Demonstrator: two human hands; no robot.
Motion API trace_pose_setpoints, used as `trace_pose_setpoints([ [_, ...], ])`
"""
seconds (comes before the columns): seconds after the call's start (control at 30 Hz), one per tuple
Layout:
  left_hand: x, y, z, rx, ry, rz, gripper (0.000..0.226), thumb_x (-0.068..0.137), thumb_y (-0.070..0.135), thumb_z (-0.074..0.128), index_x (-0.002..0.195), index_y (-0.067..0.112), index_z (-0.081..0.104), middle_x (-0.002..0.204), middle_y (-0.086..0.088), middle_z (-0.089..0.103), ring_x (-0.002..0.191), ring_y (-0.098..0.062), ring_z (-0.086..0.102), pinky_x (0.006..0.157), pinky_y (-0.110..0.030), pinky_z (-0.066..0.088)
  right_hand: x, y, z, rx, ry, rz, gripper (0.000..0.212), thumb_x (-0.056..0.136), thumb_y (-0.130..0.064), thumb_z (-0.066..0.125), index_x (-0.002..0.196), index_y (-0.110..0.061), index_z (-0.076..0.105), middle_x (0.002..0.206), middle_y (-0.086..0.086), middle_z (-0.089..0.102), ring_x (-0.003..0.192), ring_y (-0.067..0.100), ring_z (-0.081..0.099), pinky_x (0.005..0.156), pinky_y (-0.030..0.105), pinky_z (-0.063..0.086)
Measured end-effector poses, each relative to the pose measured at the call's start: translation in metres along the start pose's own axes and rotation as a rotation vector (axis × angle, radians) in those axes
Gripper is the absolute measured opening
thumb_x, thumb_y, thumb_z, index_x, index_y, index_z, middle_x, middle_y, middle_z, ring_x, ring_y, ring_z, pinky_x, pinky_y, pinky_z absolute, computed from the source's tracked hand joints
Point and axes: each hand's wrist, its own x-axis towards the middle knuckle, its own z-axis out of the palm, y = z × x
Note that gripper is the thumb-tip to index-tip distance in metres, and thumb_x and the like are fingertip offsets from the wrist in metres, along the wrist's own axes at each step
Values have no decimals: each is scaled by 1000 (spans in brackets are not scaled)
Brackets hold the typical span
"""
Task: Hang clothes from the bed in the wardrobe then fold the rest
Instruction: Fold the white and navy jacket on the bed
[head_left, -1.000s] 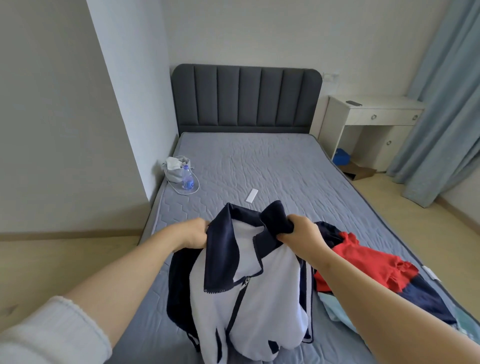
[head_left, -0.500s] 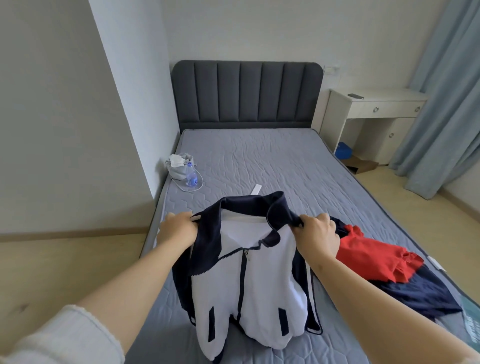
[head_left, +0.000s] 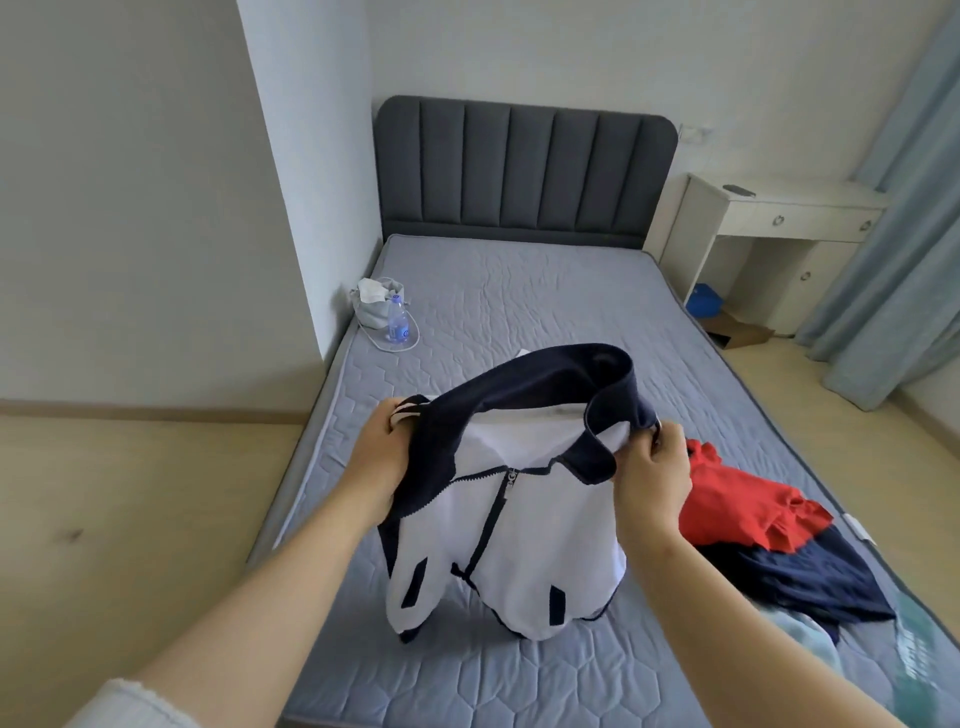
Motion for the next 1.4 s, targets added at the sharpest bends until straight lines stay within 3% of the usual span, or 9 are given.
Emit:
trace_pose_setpoints([
  [0.27,-63,40,32,-439,160,222,20,91,13,50,73,20,46,65,9,47,62,-10,41,58,-22,36,-9,-32,-46,255,7,-238,30,93,-13,41,67,-27,36,52,-20,43,47,-6,37,48,9,31],
  [0.47,-67,37,41,-366,412,417,19,80,16,60,71,27,47,56,24,53,52,5,46,52,-9,38,5,-31,-43,239,-44,-233,28,95,-22,45,69,-31,42,60,-17,44,53,-2,40,61,23,36],
  [0.73,17,-42,67,-145,370,164,15,85,23,59,76,28,48,60,27,57,52,13,50,47,-3,36,45,58,-3,57,-9,-113,12,93,-12,46,83,-18,48,63,-14,48,50,-12,46,52,4,35],
  [0.9,116,-98,76,-52,349,-100,17,86,24,55,73,28,46,67,12,54,61,-4,51,57,-22,38,91,110,72,-104,8,34,8,94,-13,43,89,-17,48,69,-8,52,57,-3,49,47,3,34],
  [1.17,332,-115,92,40,126,-160,4,91,19,48,93,21,52,80,5,56,83,-20,53,70,-25,43,217,147,225,-313,-75,58,13,96,-27,38,84,-23,43,79,-3,51,76,21,45,54,28,31],
  [1.23,367,-129,98,0,-48,-173,55,90,17,51,139,30,28,116,0,57,108,-22,54,90,-30,46,238,162,246,-342,-311,29,14,96,-30,40,106,-33,49,98,-13,55,91,16,49,65,23,40],
  [1.27,376,-139,100,34,-128,-207,78,90,14,53,147,34,4,136,-4,47,123,-23,47,102,-38,41,245,174,253,-358,-439,29,37,95,-27,43,130,-39,38,121,-13,51,107,14,48,81,24,42],
  [1.33,381,-161,102,105,-206,-284,93,90,11,55,145,34,-17,153,-7,24,136,-22,33,110,-42,32,246,199,258,-374,-558,85,71,93,-21,46,146,-43,4,152,-13,23,132,14,33,99,28,32],
  [1.4,374,-188,103,123,-268,-344,91,91,12,55,146,30,-15,153,-7,22,131,-18,35,97,-29,40,235,228,258,-431,-605,115,77,92,-16,48,147,-41,0,156,-15,11,140,12,22,98,23,25],
])
